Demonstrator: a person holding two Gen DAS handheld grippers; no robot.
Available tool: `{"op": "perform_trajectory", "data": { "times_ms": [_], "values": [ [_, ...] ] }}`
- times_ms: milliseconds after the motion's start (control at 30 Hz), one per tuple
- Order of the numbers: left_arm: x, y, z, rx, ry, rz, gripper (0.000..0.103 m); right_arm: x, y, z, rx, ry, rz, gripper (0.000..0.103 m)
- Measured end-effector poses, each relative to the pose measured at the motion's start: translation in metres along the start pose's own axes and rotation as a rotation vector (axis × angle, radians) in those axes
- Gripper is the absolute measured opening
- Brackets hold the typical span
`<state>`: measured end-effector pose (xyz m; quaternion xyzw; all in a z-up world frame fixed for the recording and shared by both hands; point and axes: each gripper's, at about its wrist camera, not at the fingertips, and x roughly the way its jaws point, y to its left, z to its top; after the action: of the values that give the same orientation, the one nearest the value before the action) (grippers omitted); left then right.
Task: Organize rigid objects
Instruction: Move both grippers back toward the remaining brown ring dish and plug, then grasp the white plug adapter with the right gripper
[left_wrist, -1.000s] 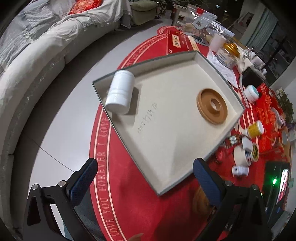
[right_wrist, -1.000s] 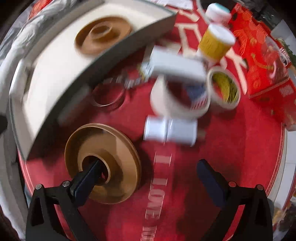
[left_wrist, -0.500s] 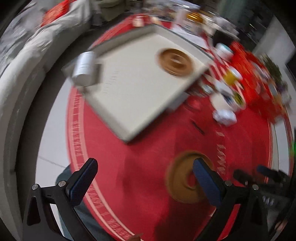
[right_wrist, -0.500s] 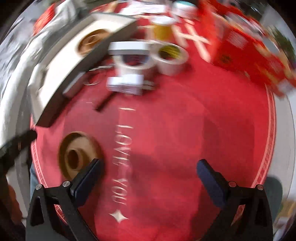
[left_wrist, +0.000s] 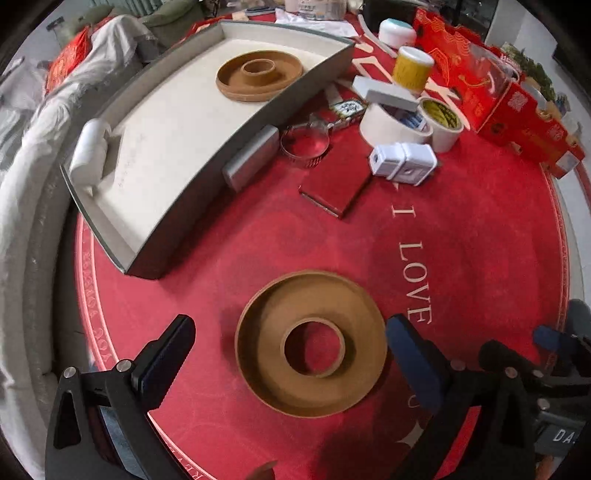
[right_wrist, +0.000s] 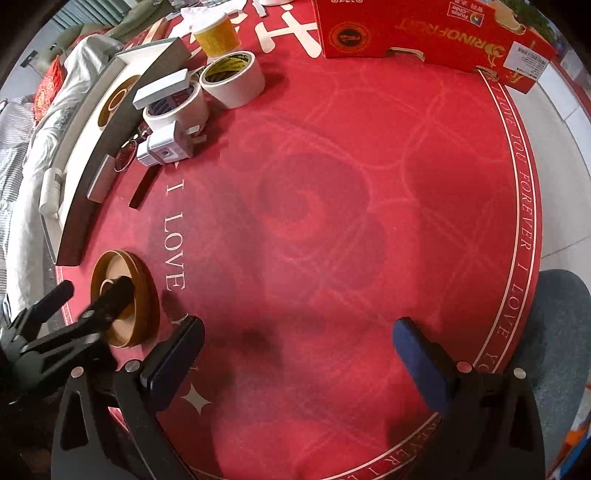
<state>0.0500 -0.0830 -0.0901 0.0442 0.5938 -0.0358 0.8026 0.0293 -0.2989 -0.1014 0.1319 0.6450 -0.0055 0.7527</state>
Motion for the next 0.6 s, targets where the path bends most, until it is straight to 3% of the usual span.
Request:
{"op": "perform_trajectory", "data": {
  "times_ms": [200, 333, 400, 600],
  "values": [
    [0.002, 0.027, -0.004, -0.066, -0.003, -0.001, 0.103, 0.001, 0.008, -0.006, -0.002, 0.001, 0.007, 0.103],
    [0.010, 0.044, -0.006, -0.140, 0.027, -0.090, 0.103, -0.001, 0.018, -0.003, -0.019, -0.014, -0.008, 0.103],
    [0.014, 0.050, -0.007, -0.171, 0.034, -0.126, 0.103, -0.002, 0.027, 0.008, -0.041, -0.039, -0.009, 0.103],
    [0.016, 0.058, -0.012, -0.166, 0.016, -0.121, 0.103, 0.000, 0.074, 0.059, -0.117, -0.122, 0.023, 0.103]
  ]
}}
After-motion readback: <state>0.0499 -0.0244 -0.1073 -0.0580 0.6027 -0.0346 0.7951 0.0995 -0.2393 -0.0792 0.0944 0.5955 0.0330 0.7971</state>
